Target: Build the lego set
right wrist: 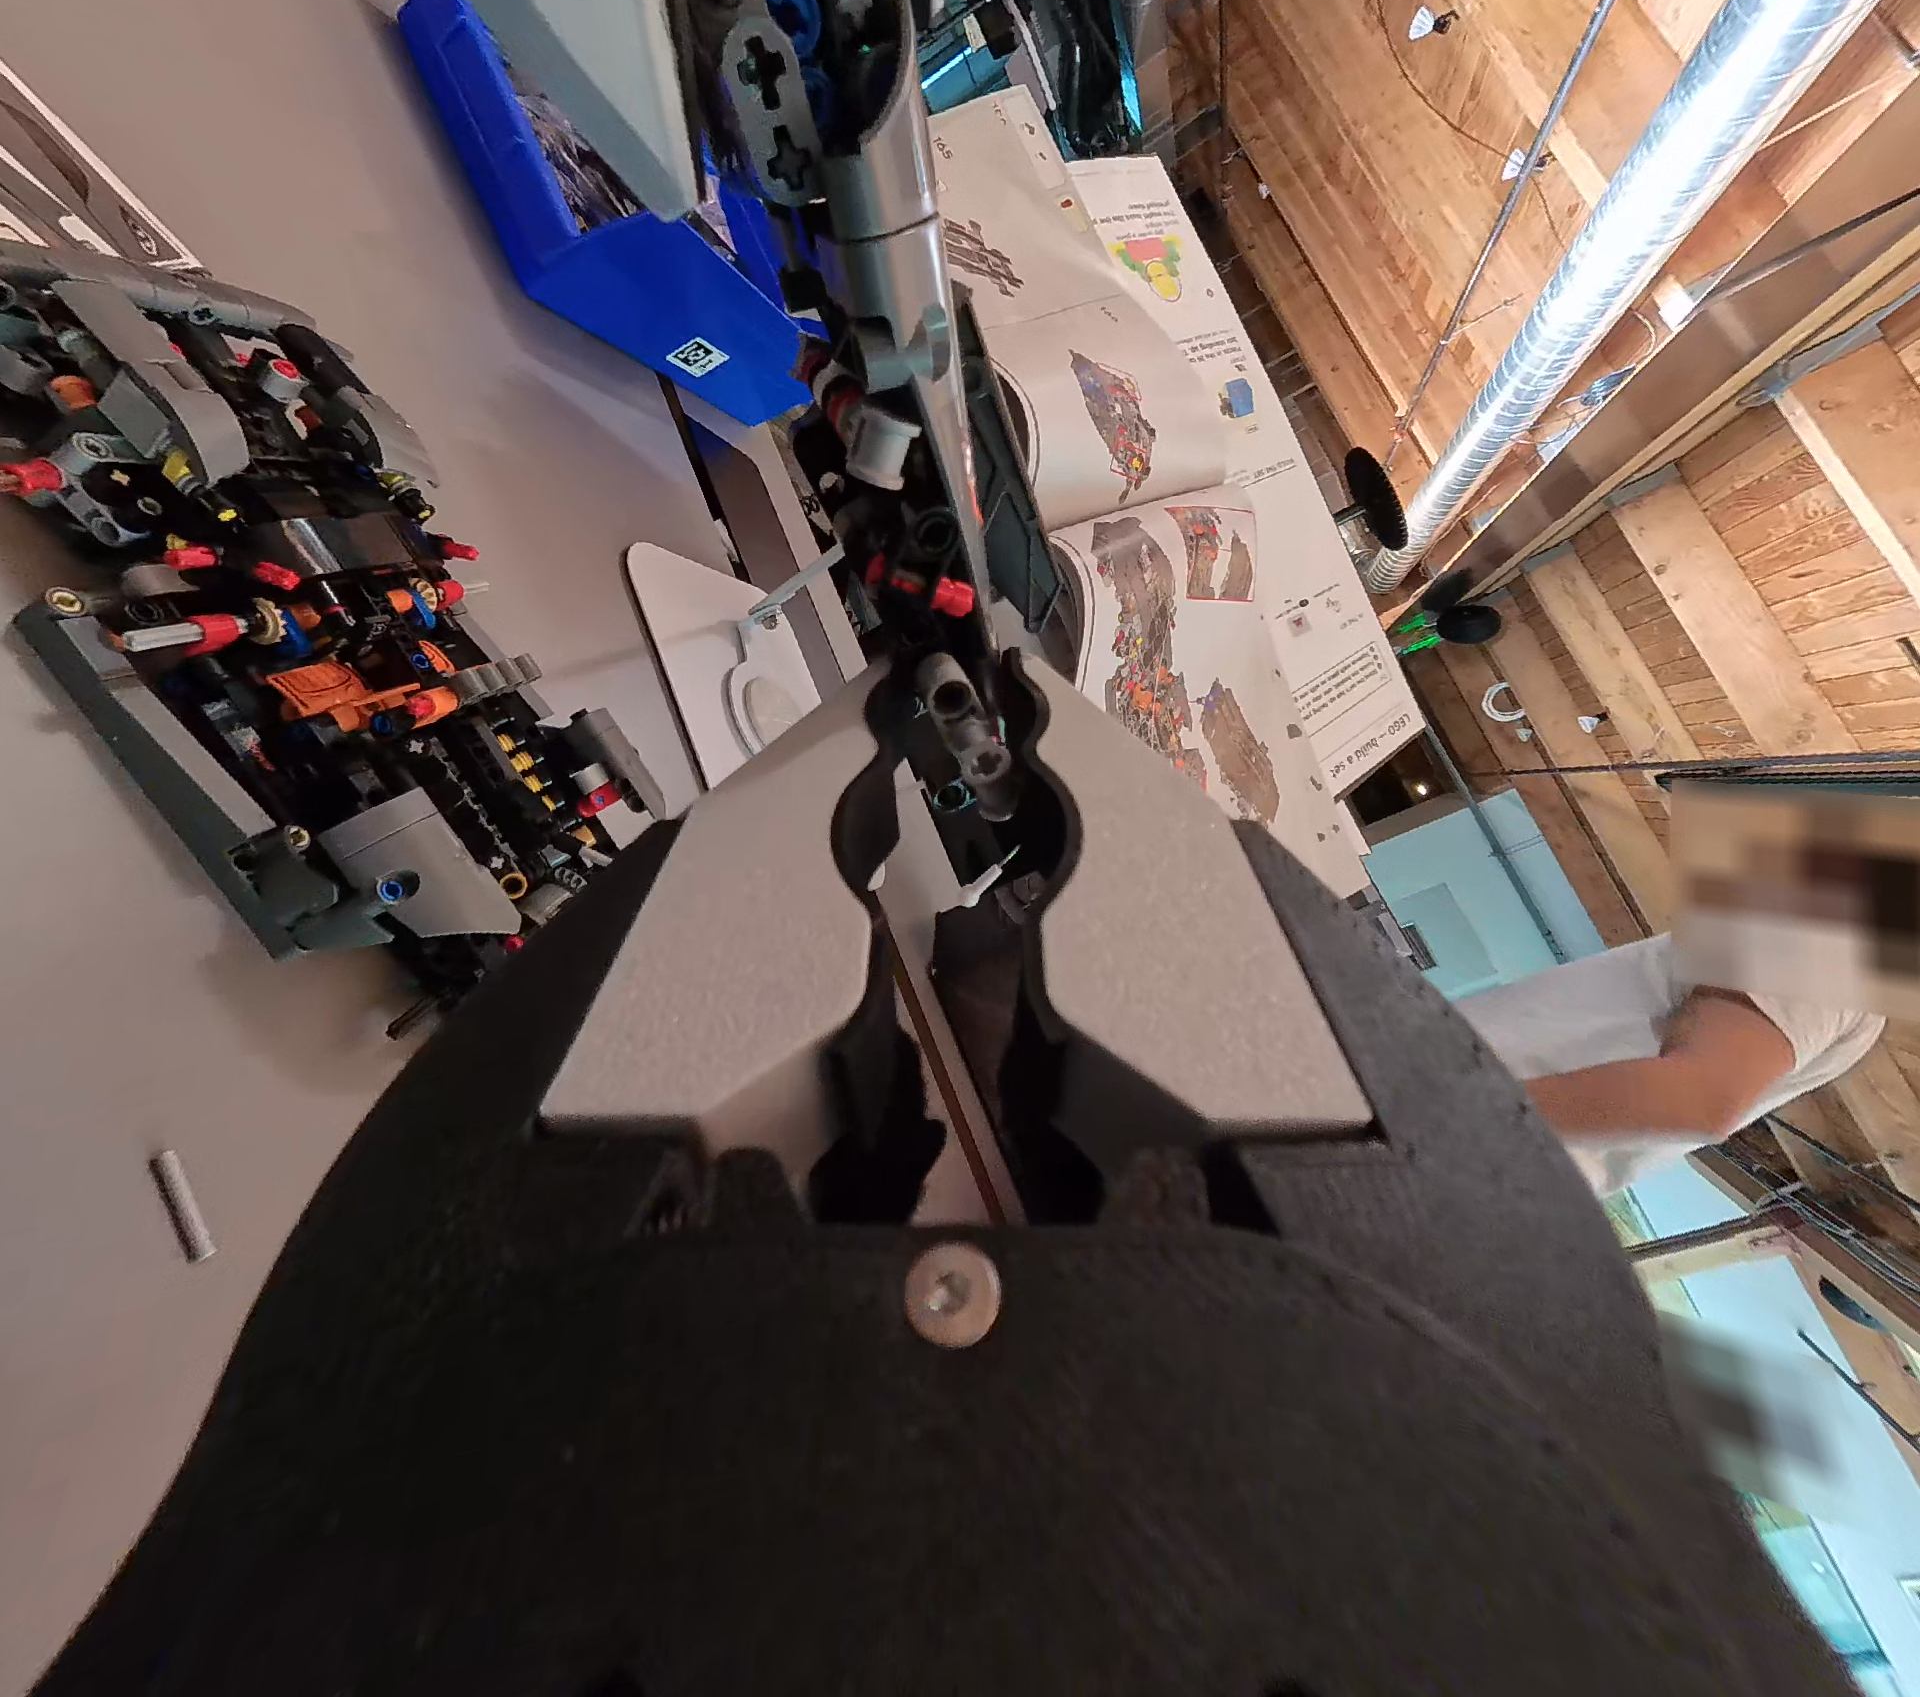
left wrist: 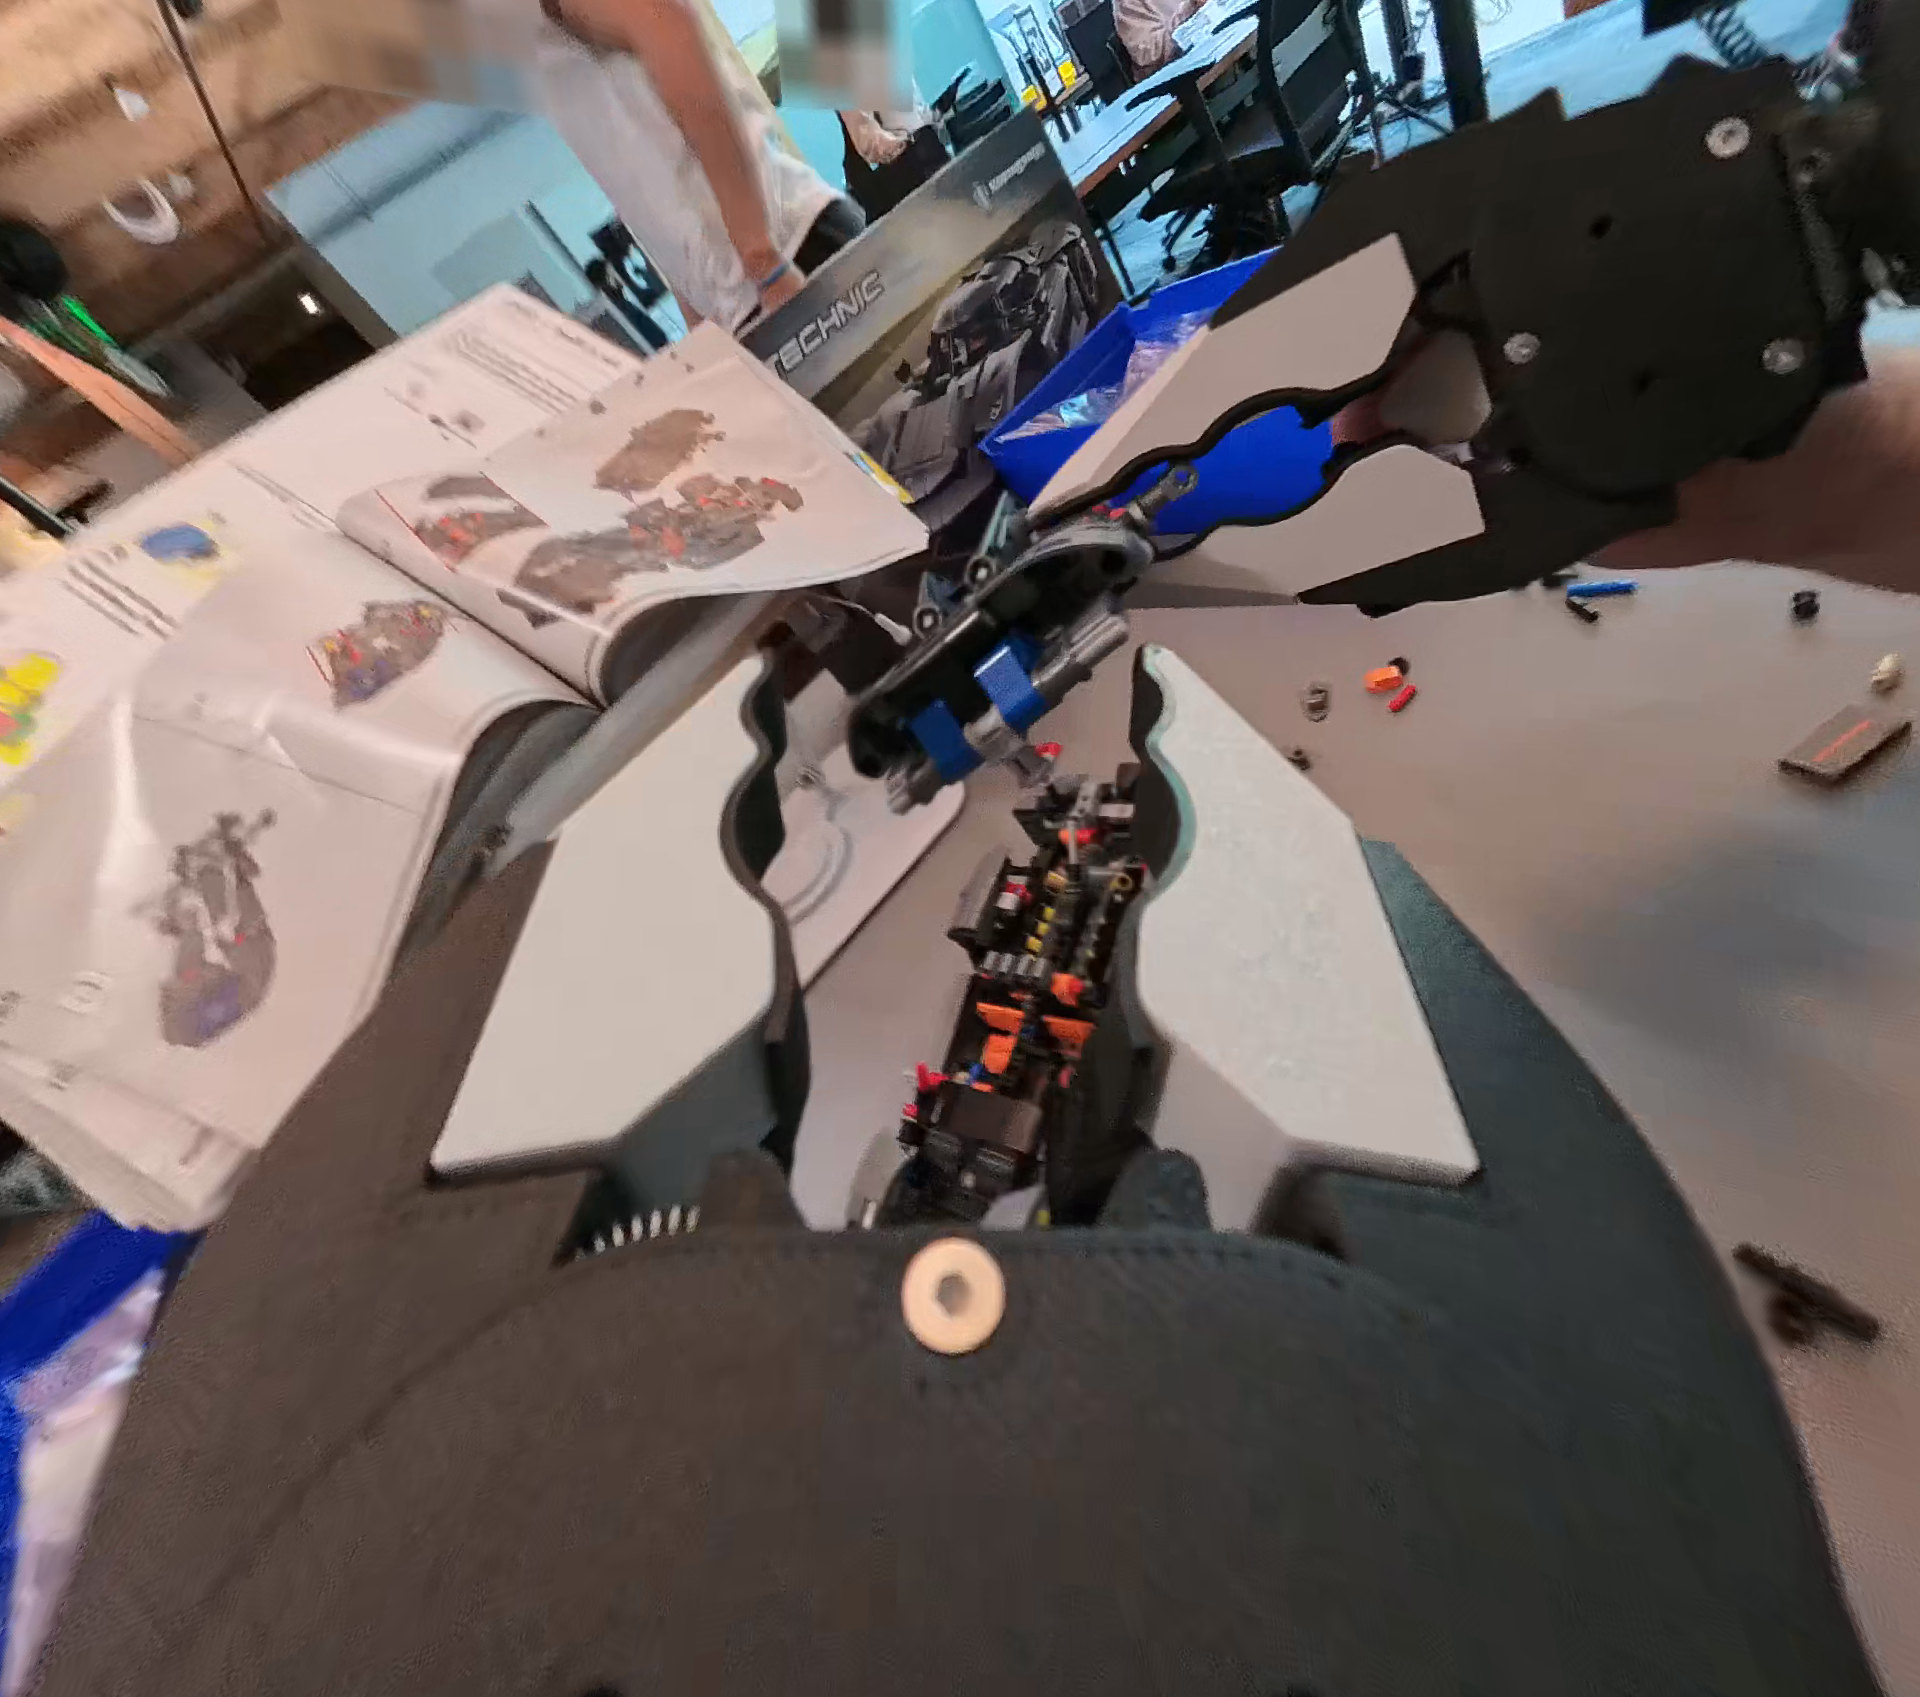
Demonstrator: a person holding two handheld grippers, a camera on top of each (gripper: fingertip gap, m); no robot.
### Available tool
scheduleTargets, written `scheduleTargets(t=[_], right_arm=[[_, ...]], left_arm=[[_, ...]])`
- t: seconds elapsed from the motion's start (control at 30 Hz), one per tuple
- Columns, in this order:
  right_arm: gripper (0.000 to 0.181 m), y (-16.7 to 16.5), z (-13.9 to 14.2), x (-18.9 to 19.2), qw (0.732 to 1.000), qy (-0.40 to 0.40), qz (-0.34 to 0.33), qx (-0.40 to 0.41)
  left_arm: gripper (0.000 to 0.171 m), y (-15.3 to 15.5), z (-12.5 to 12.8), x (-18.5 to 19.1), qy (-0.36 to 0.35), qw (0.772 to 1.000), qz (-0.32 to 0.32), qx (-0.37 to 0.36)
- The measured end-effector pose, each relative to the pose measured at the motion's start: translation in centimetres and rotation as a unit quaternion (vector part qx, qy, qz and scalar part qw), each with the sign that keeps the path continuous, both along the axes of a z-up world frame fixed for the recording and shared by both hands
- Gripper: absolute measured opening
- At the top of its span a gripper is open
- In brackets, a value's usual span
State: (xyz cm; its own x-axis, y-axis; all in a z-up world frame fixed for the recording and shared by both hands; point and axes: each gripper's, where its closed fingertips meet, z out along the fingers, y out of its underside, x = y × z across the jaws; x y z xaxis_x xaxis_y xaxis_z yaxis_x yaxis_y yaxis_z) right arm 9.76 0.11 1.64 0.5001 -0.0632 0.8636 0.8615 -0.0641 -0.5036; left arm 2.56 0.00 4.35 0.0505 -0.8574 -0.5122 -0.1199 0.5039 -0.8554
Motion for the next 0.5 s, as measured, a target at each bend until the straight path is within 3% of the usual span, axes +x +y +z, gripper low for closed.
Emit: scheduleTargets(t=[0.27,0.5], right_arm=[[0.014,0.0,0.1,0.2,1.000,-0.014,-0.012,0.011],[0.015,0.1,0.1,0.1,1.000,-0.022,-0.014,0.016]], left_arm=[[0.072,0.4,-1.6,0.8,0.030,0.980,-0.039,-0.193],[0.061,0.6,-2.1,0.9,0.028,0.970,-0.044,-0.236]])
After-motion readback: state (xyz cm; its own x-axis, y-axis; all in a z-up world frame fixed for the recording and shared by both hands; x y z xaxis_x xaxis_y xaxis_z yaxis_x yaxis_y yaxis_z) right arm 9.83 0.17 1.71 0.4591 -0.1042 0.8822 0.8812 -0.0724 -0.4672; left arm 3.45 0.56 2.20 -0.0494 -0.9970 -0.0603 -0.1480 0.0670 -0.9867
